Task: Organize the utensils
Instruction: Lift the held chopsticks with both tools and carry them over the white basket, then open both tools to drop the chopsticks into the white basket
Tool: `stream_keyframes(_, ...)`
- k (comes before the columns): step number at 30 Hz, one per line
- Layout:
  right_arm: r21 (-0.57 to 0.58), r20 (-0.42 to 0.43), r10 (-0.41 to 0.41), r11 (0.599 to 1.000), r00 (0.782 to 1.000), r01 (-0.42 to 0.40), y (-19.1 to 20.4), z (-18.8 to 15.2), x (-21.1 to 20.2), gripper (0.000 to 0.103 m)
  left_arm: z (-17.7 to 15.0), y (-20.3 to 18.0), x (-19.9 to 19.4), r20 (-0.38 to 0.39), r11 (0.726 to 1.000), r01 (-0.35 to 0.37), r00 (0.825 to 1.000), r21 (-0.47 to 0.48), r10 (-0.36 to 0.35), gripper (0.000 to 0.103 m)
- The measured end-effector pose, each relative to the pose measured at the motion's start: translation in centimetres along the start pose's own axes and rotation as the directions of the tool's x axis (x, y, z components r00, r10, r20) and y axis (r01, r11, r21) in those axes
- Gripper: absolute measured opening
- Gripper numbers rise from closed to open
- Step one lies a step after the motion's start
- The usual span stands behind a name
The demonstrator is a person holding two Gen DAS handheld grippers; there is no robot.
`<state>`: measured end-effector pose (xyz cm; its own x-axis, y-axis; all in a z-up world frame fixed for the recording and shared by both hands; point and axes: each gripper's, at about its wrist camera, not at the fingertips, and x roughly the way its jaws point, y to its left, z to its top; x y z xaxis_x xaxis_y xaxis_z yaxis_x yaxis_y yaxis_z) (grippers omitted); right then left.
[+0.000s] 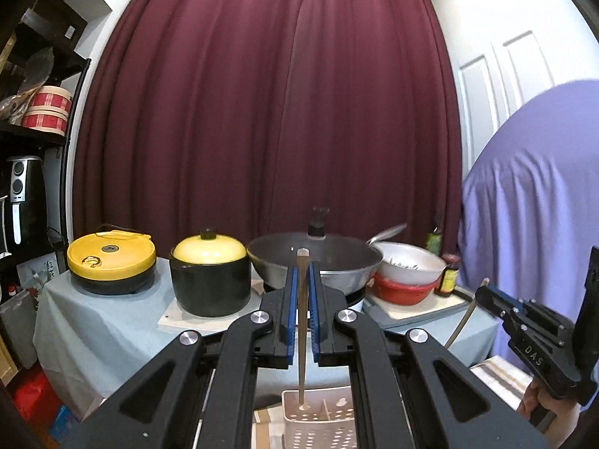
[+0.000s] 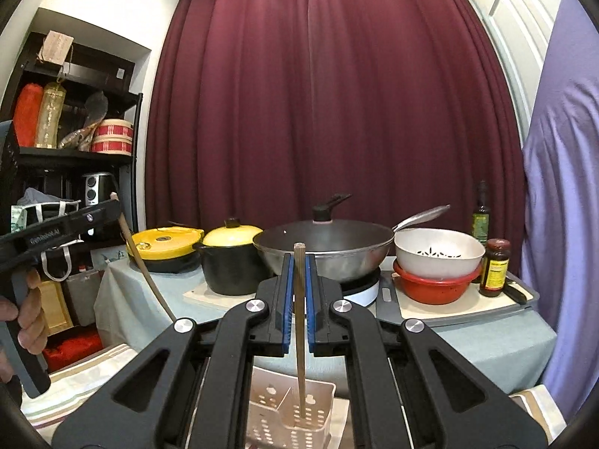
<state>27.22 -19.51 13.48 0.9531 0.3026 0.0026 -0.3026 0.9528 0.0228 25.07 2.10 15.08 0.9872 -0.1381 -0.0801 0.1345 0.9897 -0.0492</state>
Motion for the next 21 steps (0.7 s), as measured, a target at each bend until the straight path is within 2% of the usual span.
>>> stream_keyframes(5, 0.013, -0.074, -0.005, 1.000, 0.997, 0.006, -0.4, -2.7, 3.1, 0.006, -2.7, 0.2, 3.1, -0.084, 1.000, 0.002, 0.996, -0.018, -0.004, 0.007)
stream_keyframes(13, 0.027, -0.189, -0.008, 1.000, 0.982, 0.013, -0.7, -6.6, 5.6, 0.008, -6.3, -0.3, 4.6, -0.164, 1.000, 0.000, 0.987, 0.019, 0.003, 0.007)
stream_keyframes(15, 0.030, -0.194, -0.016, 0.999, 0.981, 0.023, -0.7, -7.0, 5.5, 0.014, -6.5, -0.6, 4.6, -0.168, 1.000, 0.001, 0.986, 0.026, 0.003, 0.007)
stream_keyframes(17, 0.019, -0.189, -0.036, 0.999, 0.981, 0.040, -0.5, -7.2, 4.8, 0.029, -6.7, -0.7, 4.3, -0.172, 1.000, 0.005, 0.985, 0.029, 0.000, 0.007)
stream_keyframes(20, 0.004, -0.183, -0.056, 0.998, 0.982, 0.058, -0.3, -7.1, 3.9, 0.038, -6.9, -0.9, 3.7, -0.173, 1.000, 0.008, 0.985, 0.028, -0.003, 0.012)
stream_keyframes(21, -0.001, -0.183, -0.066, 0.998, 0.981, 0.067, -0.2, -7.0, 3.4, 0.039, -6.9, -0.9, 3.2, -0.172, 1.000, 0.006, 0.985, 0.026, -0.002, 0.018)
